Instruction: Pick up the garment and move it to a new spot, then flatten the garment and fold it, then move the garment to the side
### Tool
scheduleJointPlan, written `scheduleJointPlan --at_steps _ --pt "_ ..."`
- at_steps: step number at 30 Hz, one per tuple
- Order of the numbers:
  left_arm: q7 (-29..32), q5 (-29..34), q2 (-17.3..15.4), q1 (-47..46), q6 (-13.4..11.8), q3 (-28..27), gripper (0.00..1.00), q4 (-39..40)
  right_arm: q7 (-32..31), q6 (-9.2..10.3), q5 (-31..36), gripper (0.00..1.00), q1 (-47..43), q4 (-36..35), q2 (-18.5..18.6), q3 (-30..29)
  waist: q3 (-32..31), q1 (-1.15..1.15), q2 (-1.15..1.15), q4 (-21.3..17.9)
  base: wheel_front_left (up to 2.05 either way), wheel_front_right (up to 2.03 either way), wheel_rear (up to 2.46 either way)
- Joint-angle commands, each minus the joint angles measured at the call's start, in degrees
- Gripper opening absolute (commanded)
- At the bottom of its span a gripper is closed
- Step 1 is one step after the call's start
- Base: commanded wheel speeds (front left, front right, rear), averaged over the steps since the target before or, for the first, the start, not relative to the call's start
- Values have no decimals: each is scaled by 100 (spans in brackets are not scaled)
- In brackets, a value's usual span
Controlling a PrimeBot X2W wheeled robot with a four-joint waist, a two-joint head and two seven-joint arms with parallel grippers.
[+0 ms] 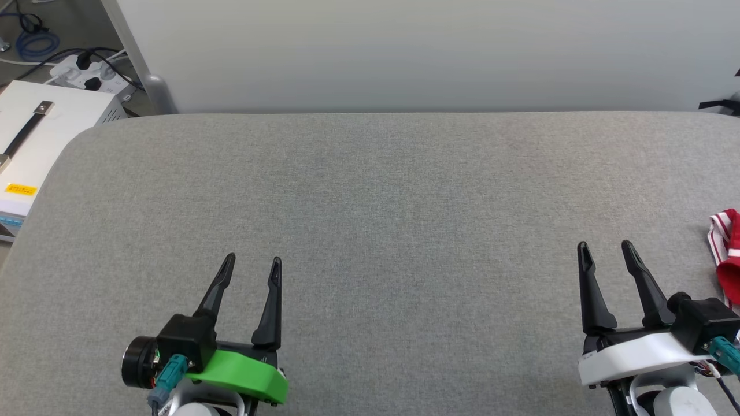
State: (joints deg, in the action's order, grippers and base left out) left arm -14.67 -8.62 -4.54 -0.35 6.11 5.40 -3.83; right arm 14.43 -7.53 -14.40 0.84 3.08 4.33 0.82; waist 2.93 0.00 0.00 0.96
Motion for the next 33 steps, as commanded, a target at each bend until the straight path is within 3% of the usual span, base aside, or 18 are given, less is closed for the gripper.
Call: scheduleJointPlan --at_steps 1,18,19,33 --pt "-32 42 45 102 39 -13 100 -1 47 4 51 100 -68 22 -21 5 -5 0 0 -2 0 0 0" --pt "-32 50 141 120 128 -163 100 17 56 4 108 100 -50 15 -77 104 25 0 0 2 0 0 0" --pt "0 3 120 33 119 -153 0 9 4 0 71 0 -15 23 -67 101 28 0 0 1 0 0 0" --pt "139 77 120 30 52 -184 0 39 -134 0 192 0 -21 -7 -74 83 0 0 0 -7 0 0 0"
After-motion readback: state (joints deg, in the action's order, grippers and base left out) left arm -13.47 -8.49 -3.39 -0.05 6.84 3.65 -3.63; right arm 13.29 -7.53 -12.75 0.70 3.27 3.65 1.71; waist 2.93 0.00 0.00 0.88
